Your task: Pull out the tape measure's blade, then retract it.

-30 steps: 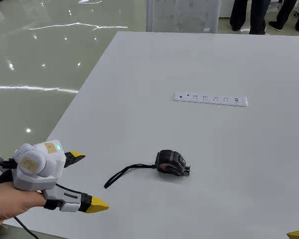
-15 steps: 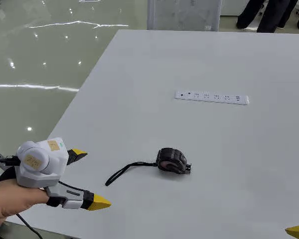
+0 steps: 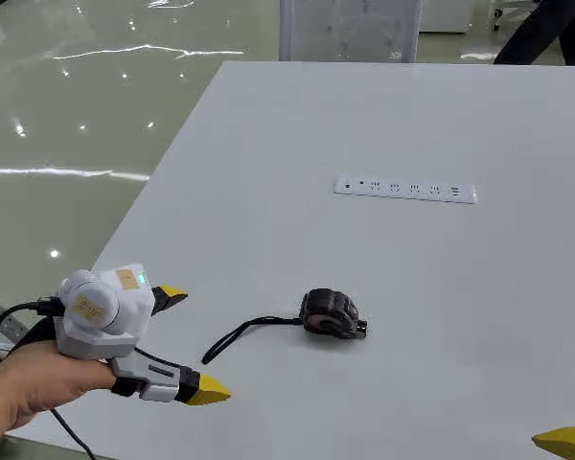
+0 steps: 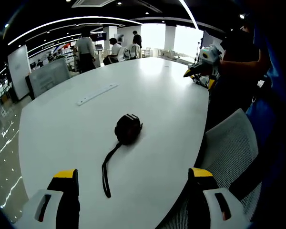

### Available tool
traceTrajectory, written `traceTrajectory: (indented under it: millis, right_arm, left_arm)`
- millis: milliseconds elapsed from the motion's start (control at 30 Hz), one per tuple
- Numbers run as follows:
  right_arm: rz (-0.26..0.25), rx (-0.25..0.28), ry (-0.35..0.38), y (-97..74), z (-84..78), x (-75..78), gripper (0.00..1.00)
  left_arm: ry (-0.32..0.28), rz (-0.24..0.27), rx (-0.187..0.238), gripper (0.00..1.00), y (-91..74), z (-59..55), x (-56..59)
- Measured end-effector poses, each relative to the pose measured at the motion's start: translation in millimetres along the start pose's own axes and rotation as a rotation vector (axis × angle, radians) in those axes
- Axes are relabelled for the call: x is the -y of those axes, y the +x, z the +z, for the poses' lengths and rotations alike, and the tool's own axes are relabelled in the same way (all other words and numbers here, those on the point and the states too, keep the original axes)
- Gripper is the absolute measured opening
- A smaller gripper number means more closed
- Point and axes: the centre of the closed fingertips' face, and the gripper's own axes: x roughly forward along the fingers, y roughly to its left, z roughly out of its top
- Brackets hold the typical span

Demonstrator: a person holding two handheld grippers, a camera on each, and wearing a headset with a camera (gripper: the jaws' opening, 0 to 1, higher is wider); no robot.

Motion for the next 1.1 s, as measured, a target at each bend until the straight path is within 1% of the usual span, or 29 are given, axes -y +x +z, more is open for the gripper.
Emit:
traceTrajectory:
  millis: [233, 333, 433, 633, 667, 900, 1100]
  right_arm:
    - [0.008, -0.011, -0.016, 6.7, -0.5, -0.9, 0.86]
    - [0.013, -0.018, -0.021, 10.8, -1.3, -1.5, 0.86]
    - [0.017, -0.018, -0.022, 13.5, -0.5, -2.1, 0.85]
    - [0.029, -0.016, -0.021, 20.2, 2.1, -3.3, 0.85]
    - [0.035, -0.011, -0.01, 22.3, 3.1, -3.3, 0.86]
    - [0.047, -0.022, -0.035, 28.9, 5.0, -3.7, 0.84]
    - [0.057, -0.031, -0.055, 34.9, 5.5, -3.7, 0.83]
  left_arm:
    - [0.013, -0.014, 0.002, 0.9, 6.3, 4.3, 0.0]
    - [0.028, -0.026, -0.006, 0.9, 10.4, 5.3, 0.0]
    - [0.04, -0.032, -0.01, 0.89, 13.6, 6.3, -0.3]
    - [0.046, -0.041, -0.009, 0.88, 21.0, 10.3, 0.2]
    - [0.048, -0.044, -0.009, 0.87, 22.8, 11.2, 0.9]
    - [0.056, -0.059, -0.006, 0.86, 31.4, 16.1, 3.6]
    - [0.087, -0.07, -0.011, 0.84, 38.2, 20.1, 5.0]
